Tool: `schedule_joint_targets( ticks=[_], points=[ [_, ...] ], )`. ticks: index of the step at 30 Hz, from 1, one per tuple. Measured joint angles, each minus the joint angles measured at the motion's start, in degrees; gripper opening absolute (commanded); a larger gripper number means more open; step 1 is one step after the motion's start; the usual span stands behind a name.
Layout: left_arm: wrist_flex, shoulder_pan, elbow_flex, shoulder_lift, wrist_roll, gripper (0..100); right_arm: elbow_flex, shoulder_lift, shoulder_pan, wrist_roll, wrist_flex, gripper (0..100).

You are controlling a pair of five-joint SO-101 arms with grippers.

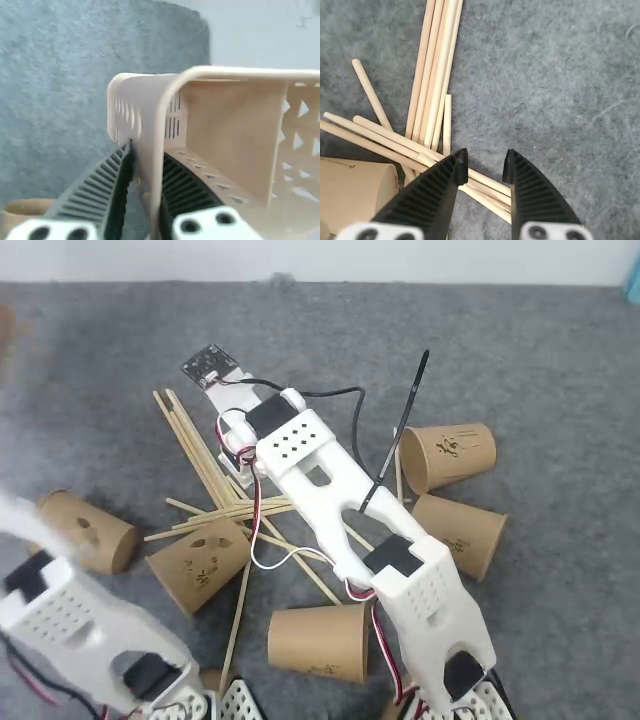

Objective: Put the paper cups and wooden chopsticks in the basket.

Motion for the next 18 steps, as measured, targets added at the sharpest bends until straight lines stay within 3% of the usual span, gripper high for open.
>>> schedule_joint_targets(
  ticks=[5,11,16,18],
  points=[
    [0.0,11.2,-0.1,0.0,1.5,1,-0.1,0.0,2.0,-0.6,0.0,12.2],
    [-0.3,24.6,0.0,0.0,-0.7,1,-4.2,-1.6,12.3,-9.7,4.5,12.2],
    [-1.1,27.5,3.9,0.0,-1.1,1,-8.5,-10.5,15.6,-10.4,13.9,12.2],
    [-1.6,27.8,5.3,0.0,-4.7,1,-8.8,-14.1,16.2,-10.4,16.6,12.2]
  ],
)
